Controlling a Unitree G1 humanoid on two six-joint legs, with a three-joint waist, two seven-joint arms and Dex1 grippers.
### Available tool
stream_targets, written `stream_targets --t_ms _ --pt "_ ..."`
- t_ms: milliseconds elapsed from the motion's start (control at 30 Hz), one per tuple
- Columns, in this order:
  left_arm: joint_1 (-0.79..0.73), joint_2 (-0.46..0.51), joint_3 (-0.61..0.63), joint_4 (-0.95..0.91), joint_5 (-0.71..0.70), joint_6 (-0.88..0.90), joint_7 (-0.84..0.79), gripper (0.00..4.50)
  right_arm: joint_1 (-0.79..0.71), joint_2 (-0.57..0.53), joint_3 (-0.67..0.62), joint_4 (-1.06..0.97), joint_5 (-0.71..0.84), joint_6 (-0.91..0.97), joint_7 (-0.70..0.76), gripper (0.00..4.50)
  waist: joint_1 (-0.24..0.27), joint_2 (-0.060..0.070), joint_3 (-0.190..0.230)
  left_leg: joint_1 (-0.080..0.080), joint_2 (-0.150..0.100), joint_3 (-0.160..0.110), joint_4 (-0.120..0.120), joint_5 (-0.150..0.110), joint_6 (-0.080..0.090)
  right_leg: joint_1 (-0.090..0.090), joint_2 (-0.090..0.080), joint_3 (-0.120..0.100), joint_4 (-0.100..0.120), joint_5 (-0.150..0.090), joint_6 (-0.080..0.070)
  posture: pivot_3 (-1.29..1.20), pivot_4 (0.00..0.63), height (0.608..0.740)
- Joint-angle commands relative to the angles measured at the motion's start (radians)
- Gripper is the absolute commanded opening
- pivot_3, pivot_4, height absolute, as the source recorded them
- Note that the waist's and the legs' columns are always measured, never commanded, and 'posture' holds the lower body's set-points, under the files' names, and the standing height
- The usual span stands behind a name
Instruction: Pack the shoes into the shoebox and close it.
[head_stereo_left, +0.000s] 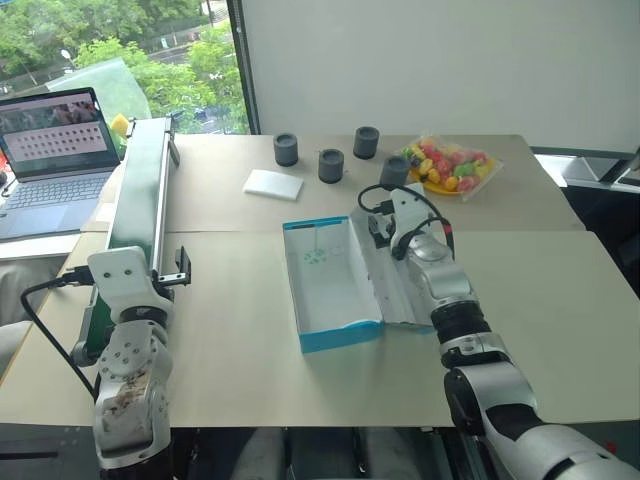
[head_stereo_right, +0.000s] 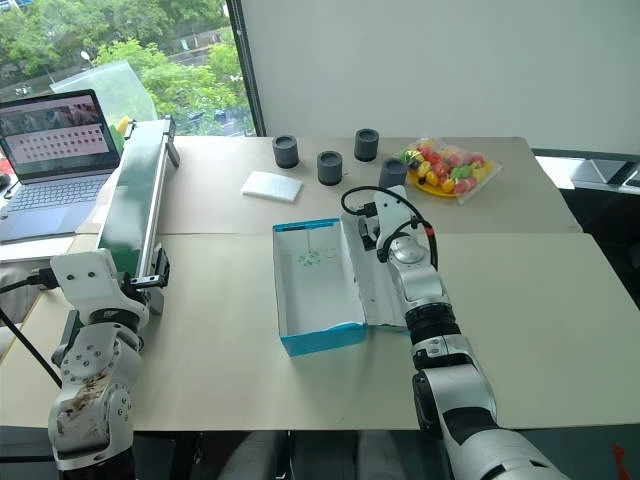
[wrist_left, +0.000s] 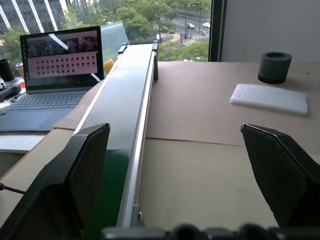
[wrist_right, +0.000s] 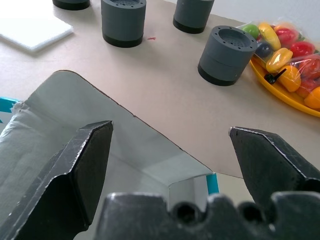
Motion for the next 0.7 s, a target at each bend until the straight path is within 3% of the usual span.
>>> stream_targets --t_ms 33,133,300,433,600,700 --pt "-0.006 0.007 -0.011 -0.005 0.0 -0.001 -0.004 4.5 -0.083 -0.098 -0.047 -0.016 -0.029 -0.06 -0.047 4.45 0.0 0.0 0.0 0.0 0.0 0.0 0.0 0.0 0.0 0.0 0.0 0.0 0.0 0.0 0.0 0.0 0.15 0.727" --pt "0.009 0.02 -0.061 0.017 0.033 -0.003 -0.013 4.5 -0.158 -0.207 -0.102 -0.051 -0.006 -0.074 -0.037 4.45 0.019 0.007 0.006 -0.002 -0.002 -0.001 0.0 0.0 0.0 -0.001 -0.002 -0.001 0.0 0.0 0.001 0.0 0.15 0.727" --pt "0.021 0.004 -0.029 -0.022 0.005 0.008 -0.001 4.5 -0.213 -0.164 -0.136 -0.174 0.152 -0.053 0.109 4.45 -0.013 0.002 0.004 -0.009 -0.002 0.002 0.0 0.001 0.001 -0.011 -0.002 0.003 0.0 0.002 0.003 0.0 0.15 0.727" --pt "0.056 -0.003 -0.015 -0.055 0.002 0.012 0.007 4.5 -0.291 -0.096 -0.173 -0.345 0.416 0.115 0.321 4.45 -0.032 0.003 0.005 -0.009 0.006 0.011 0.0 0.0 0.002 -0.014 0.003 0.008 0.001 0.004 -0.001 0.0 0.15 0.727" --pt "0.056 0.021 0.037 -0.055 -0.025 0.027 -0.009 4.5 -0.198 -0.069 0.026 -0.615 0.631 0.34 0.648 4.45 -0.016 0.003 0.005 -0.008 0.007 0.011 0.0 0.0 0.002 -0.014 0.005 0.01 0.001 0.006 0.0 0.0 0.15 0.727" --pt "0.081 0.052 0.088 -0.072 -0.067 0.055 -0.049 4.5 -0.091 -0.12 0.219 -0.762 0.614 0.347 0.801 4.45 -0.013 0.0 0.003 -0.008 0.008 0.01 0.0 -0.001 0.003 -0.014 0.006 0.009 0.0 0.006 -0.001 0.0 0.15 0.727"
